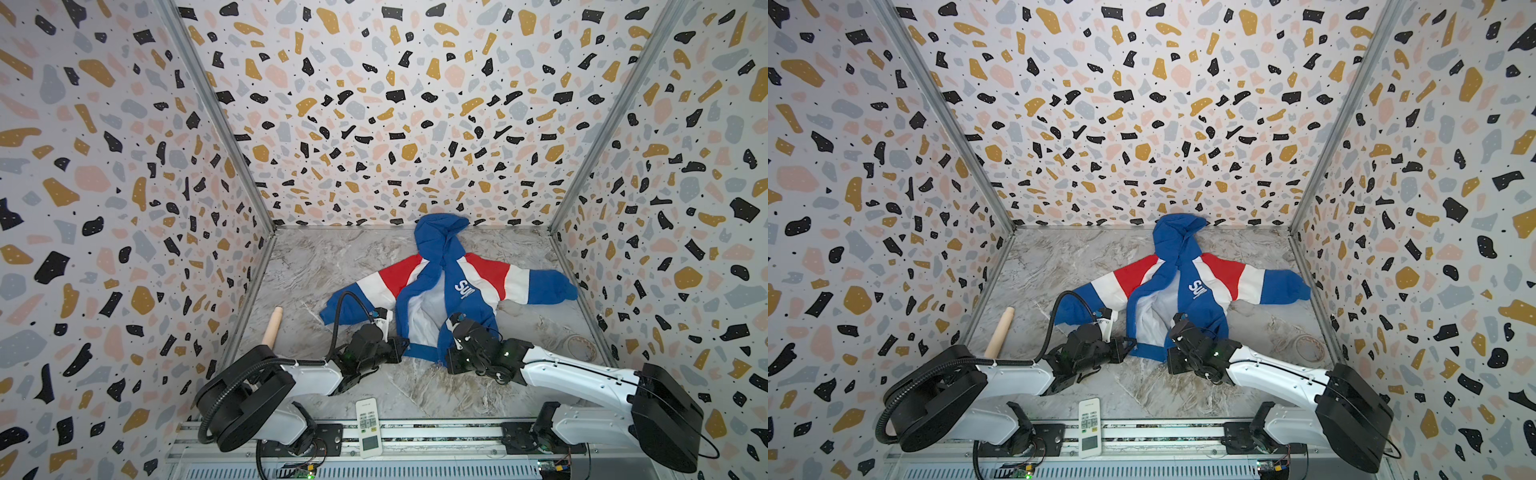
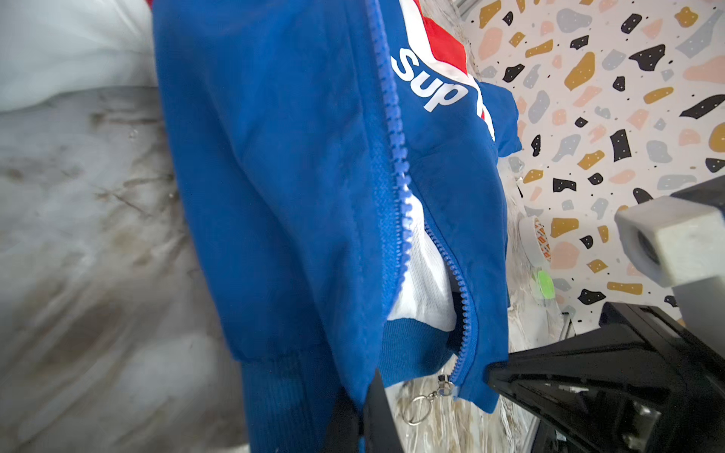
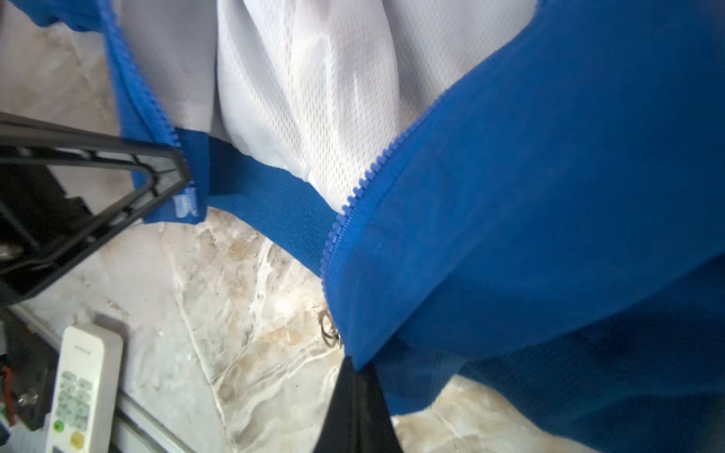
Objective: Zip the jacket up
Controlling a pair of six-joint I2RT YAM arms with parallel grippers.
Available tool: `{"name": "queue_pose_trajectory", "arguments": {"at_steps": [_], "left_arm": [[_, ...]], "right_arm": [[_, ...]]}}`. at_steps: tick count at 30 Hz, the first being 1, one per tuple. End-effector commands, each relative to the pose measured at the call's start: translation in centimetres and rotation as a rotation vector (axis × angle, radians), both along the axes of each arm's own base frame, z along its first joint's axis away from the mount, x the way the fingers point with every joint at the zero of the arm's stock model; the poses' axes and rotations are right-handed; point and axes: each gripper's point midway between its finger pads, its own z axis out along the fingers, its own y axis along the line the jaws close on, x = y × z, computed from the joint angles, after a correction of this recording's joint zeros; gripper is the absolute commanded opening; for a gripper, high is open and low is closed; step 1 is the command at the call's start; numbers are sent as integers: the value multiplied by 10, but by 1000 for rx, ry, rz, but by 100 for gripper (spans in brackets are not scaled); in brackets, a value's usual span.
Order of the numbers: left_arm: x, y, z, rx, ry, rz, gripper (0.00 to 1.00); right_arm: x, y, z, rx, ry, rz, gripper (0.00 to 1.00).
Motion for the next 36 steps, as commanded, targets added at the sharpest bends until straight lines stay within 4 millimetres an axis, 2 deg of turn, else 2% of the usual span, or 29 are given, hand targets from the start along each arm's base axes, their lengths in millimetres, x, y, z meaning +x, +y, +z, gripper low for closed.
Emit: {"name": "queue_pose_trajectory", "arguments": {"at_steps": [1, 6, 10, 15, 18, 22, 24, 30, 36], "left_arm": [[-6, -14, 23, -89, -62, -49, 0], [-18, -31, 34, -137, -97, -117, 0], [-22, -34, 28, -139, -85, -124, 0], [-26, -41, 23, -137, -68, -125, 0], [-33, -55, 22, -143, -60, -154, 0], [-47, -81, 25, -188, -33, -211, 0], [-52, -92, 23, -198, -17, -232, 0], [-51, -100, 7, -210, 35, -213, 0], [-47, -92, 6, -197, 25, -170, 0]], "right_arm": [[-5, 18, 26, 147, -59, 75, 0], [-11, 7, 9, 144, -84, 96, 0], [-13, -8, -13, 68, -32, 70, 0], [-21, -6, -19, 39, 41, 83, 0], [-22, -9, -20, 34, 64, 54, 9], [-20, -15, -18, 35, 68, -2, 35], [-20, -19, -17, 35, 66, -13, 44], [-20, -21, -5, 69, 67, -23, 55], [-14, -21, 6, 60, 70, -32, 61]]}}
